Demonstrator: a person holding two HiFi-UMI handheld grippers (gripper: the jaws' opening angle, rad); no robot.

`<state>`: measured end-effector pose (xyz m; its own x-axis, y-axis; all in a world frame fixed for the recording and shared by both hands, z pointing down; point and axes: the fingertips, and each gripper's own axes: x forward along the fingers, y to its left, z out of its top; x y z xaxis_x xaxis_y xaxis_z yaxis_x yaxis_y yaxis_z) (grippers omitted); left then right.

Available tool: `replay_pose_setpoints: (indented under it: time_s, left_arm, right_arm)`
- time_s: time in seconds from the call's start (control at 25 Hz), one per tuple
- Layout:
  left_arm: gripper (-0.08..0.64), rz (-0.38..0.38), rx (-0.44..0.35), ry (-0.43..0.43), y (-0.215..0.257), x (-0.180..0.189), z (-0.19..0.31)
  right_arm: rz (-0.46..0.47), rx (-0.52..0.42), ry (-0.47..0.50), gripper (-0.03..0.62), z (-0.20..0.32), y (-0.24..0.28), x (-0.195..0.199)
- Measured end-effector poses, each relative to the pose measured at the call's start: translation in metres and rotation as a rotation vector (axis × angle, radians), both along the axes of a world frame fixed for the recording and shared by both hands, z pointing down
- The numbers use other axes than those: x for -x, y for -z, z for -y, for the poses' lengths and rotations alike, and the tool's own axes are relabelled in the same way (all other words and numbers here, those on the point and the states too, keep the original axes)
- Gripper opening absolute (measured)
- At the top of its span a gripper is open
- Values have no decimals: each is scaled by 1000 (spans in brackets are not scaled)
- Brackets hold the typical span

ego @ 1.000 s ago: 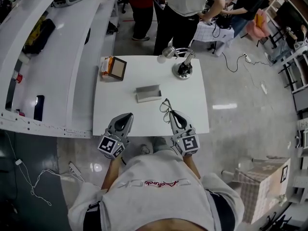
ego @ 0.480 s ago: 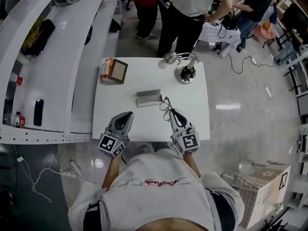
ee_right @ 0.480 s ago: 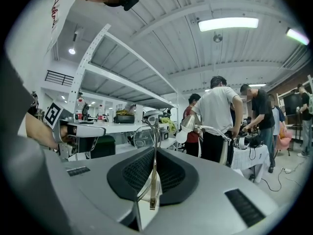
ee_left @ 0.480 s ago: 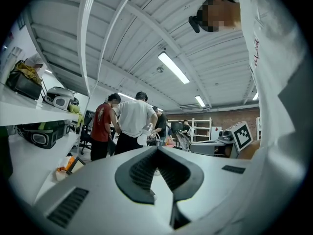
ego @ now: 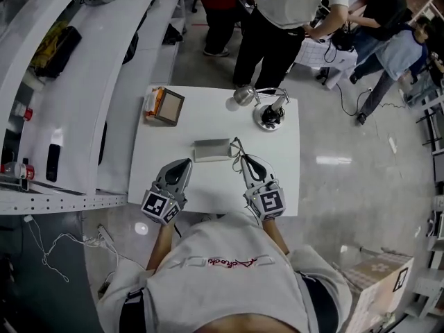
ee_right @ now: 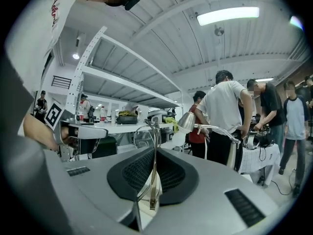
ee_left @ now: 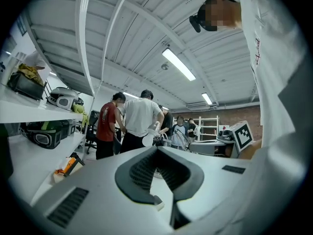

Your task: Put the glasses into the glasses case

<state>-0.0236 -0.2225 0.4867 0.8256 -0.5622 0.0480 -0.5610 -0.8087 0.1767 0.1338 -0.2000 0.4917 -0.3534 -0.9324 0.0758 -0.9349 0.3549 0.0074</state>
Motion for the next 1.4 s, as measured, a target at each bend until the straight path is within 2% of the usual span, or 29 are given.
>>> replay_pose_setpoints:
  time_s: [0.52, 0.76, 0.96, 1.4]
  left_arm:
    - [14, 47, 40, 76, -10, -25, 16]
    - [14, 59, 81, 98, -22, -20, 20]
    - [14, 58, 106, 78, -29, -10, 28]
    - [14, 54, 157, 17, -50, 7, 40]
  right_arm:
    - [67, 53, 100, 18, 32, -3, -12]
    - [64, 86, 129, 17, 38, -26, -10]
    - [82, 156, 105, 17, 42, -37, 1]
    - [53, 209, 64, 17, 52, -64, 17]
